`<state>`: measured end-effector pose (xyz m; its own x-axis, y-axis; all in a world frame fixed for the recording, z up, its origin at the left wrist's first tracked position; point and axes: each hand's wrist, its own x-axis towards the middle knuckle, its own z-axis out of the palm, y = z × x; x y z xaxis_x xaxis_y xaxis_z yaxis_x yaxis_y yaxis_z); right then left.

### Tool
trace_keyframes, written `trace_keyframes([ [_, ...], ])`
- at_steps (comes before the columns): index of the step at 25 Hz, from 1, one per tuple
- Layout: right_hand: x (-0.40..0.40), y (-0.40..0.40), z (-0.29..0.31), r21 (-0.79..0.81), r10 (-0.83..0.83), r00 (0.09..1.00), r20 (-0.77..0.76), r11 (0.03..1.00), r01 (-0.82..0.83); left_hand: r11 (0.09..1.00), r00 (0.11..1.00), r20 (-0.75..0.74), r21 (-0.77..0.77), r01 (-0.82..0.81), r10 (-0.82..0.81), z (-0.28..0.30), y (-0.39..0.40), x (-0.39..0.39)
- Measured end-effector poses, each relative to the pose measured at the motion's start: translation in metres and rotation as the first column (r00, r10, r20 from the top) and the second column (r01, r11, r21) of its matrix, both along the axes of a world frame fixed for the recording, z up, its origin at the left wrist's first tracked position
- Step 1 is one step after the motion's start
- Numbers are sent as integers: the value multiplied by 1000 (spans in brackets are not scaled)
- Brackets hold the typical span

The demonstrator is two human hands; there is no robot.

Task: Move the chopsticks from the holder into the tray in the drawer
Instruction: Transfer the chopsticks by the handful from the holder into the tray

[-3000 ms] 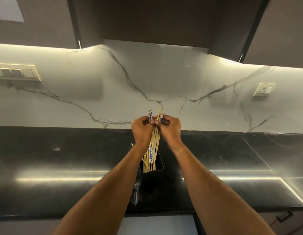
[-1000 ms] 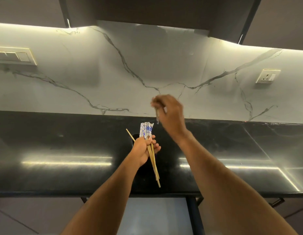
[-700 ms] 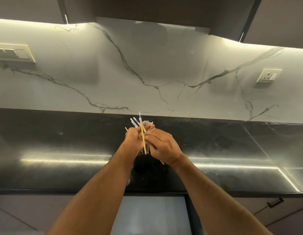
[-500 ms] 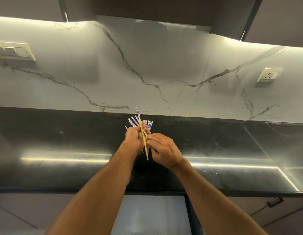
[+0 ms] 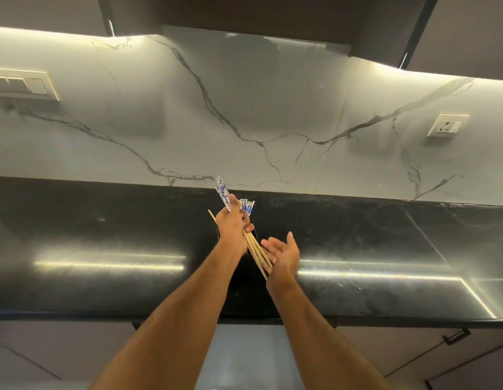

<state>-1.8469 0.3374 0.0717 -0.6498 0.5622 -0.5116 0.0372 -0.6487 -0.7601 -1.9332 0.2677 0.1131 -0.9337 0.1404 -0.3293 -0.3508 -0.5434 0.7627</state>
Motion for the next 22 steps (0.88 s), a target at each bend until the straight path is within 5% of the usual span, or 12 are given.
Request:
trace_keyframes([
  [2, -4, 0, -3, -239, 57, 998, 20, 970, -50, 998, 996, -87, -55, -8, 4, 1, 3, 5],
  [6, 0, 6, -11, -218, 92, 993, 70, 973, -74, 997, 989, -135, -39, -65, 59, 6, -1, 4],
  [13, -27, -7, 15, -344, 90, 989, -113, 931, -124, 999, 991, -127, -22, -37, 34, -15, 7, 18],
  [15, -25, -4, 18, -221, 170, 983, -69, 958, -181, 999, 986, -169, -45, -6, -2, -16, 5, 15],
  [18, -14, 7, 18, 268, 129, 989, 71, 953, -143, 964, 925, -342, -255, 80, -167, -17, -5, 12],
  [20, -17, 22, 27, 541, 73, 993, -95, 841, -10, 868, 848, -384, -470, 162, -366, -20, -13, 13],
  [22, -25, 43, 48, 604, 138, 963, -232, 797, 31, 694, 746, -344, -687, 214, -570, -27, -21, 13],
])
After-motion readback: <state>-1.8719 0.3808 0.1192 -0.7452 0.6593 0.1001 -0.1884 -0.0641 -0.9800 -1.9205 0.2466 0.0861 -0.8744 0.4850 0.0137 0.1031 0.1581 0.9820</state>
